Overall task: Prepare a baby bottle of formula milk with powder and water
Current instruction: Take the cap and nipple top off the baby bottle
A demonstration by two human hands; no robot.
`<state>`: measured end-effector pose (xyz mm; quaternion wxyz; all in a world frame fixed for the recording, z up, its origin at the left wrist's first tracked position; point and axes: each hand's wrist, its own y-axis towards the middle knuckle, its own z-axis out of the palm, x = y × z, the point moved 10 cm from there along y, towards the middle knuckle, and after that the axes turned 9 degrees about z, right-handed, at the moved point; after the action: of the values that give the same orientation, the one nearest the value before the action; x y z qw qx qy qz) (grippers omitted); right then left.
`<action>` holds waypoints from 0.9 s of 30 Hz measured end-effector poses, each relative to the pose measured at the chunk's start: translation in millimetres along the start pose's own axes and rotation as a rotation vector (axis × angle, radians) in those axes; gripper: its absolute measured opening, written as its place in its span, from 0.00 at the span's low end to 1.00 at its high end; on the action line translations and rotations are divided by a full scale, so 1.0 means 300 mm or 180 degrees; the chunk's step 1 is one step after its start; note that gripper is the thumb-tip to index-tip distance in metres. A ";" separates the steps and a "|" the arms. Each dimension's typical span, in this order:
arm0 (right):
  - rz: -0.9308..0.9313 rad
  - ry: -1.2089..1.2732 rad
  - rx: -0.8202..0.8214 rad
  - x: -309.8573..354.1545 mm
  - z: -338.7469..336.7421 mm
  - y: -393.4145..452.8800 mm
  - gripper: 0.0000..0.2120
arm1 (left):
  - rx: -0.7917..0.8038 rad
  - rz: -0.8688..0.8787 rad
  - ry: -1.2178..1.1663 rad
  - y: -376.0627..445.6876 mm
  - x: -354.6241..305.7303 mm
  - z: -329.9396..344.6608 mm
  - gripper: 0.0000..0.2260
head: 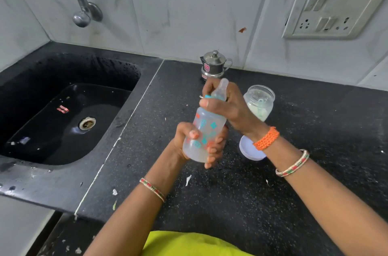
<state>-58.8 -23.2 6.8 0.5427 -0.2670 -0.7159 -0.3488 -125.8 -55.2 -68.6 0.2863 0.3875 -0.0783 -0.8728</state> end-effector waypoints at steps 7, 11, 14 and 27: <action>0.0516 0.0675 0.0087 -0.071 -0.133 0.028 0.24 | -0.0234 0.0410 0.0044 0.013 -0.107 -0.041 0.16; 0.0812 0.1050 -0.0100 -0.123 -0.121 0.013 0.24 | -0.0385 0.0463 0.0148 0.010 -0.096 -0.072 0.16; 0.1007 0.1208 0.0220 -0.119 -0.057 -0.012 0.33 | -0.0471 0.0382 0.0246 0.011 -0.062 -0.086 0.17; 0.1056 0.1564 -0.0229 -0.203 -0.113 -0.029 0.12 | -0.1784 0.0156 0.2076 -0.098 -0.119 -0.220 0.19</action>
<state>-29.0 -55.6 -48.0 0.7395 -0.3071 -0.4968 -0.3347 -72.1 -5.2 -101.9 0.4109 0.5484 0.2472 -0.6851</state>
